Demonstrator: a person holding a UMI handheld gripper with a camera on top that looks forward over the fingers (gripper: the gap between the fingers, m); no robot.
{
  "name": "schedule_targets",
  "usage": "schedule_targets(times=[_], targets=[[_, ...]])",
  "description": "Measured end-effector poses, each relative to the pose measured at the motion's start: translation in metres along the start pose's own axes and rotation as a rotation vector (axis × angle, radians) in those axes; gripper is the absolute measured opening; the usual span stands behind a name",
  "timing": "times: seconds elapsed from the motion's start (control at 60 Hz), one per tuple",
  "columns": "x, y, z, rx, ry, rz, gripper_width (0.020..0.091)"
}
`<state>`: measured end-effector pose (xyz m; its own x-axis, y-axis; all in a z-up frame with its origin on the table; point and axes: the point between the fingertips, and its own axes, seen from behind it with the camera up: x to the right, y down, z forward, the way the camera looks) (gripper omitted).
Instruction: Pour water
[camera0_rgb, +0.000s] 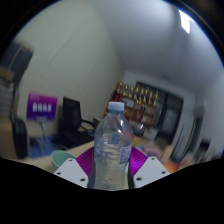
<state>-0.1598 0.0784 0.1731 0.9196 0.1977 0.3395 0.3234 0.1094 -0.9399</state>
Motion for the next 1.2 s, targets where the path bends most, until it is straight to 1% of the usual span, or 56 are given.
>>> schedule_targets(times=[0.033, 0.05, 0.067, 0.083, 0.117, 0.133, 0.183, 0.2, 0.217, 0.317, 0.383, 0.417, 0.433, 0.483, 0.6, 0.7, 0.75, 0.767, 0.783, 0.8, 0.817, 0.833, 0.867, 1.0, 1.067, 1.2], targets=[[-0.005, 0.011, 0.009, -0.018, -0.022, 0.14, 0.0455], [-0.004, 0.014, -0.012, -0.012, -0.013, 0.211, 0.0454], [-0.008, 0.025, -0.002, -0.037, -0.036, 0.245, 0.0456], [-0.005, 0.02, 0.017, -0.054, -0.051, 0.277, 0.0455], [-0.007, 0.033, 0.022, -0.075, -0.063, 0.317, 0.0456], [-0.004, 0.031, 0.029, -0.076, -0.059, 0.324, 0.0457], [0.001, 0.047, 0.031, -0.082, -0.038, 0.314, 0.0457], [-0.013, 0.065, 0.016, -0.078, -0.026, 0.313, 0.0456], [0.0, 0.055, 0.025, -0.089, -0.021, 0.306, 0.0456], [0.009, 0.066, 0.032, -0.108, -0.011, 0.302, 0.0456], [0.009, 0.081, 0.03, -0.108, -0.005, 0.287, 0.0458], [0.01, 0.086, 0.03, -0.115, 0.0, 0.27, 0.0471], [0.011, 0.083, 0.03, -0.099, -0.001, 0.265, 0.0467], [0.008, 0.084, 0.028, -0.084, -0.01, 0.25, 0.0476], [0.007, 0.083, 0.026, -0.08, -0.018, 0.254, 0.0487], [0.008, 0.083, 0.025, -0.095, -0.025, 0.275, 0.0596], [0.01, 0.086, 0.021, -0.124, -0.038, 0.266, 0.0661], [0.011, 0.087, 0.02, -0.134, -0.044, 0.261, 0.0697], [0.012, 0.087, 0.019, -0.14, -0.046, 0.258, 0.0694], [0.013, 0.086, 0.017, -0.139, -0.049, 0.257, 0.0713], [0.014, 0.085, 0.016, -0.136, -0.053, 0.256, 0.0765], [0.015, 0.083, 0.014, -0.13, -0.055, 0.257, 0.0781], [0.017, 0.08, 0.011, -0.126, -0.053, 0.262, 0.0852], [0.015, 0.08, -0.013, -0.158, -0.063, 0.235, 0.0846], [0.014, 0.077, -0.033, -0.143, -0.069, 0.222, 0.0841], [0.009, 0.072, -0.079, -0.141, -0.077, 0.223, 0.0834]])
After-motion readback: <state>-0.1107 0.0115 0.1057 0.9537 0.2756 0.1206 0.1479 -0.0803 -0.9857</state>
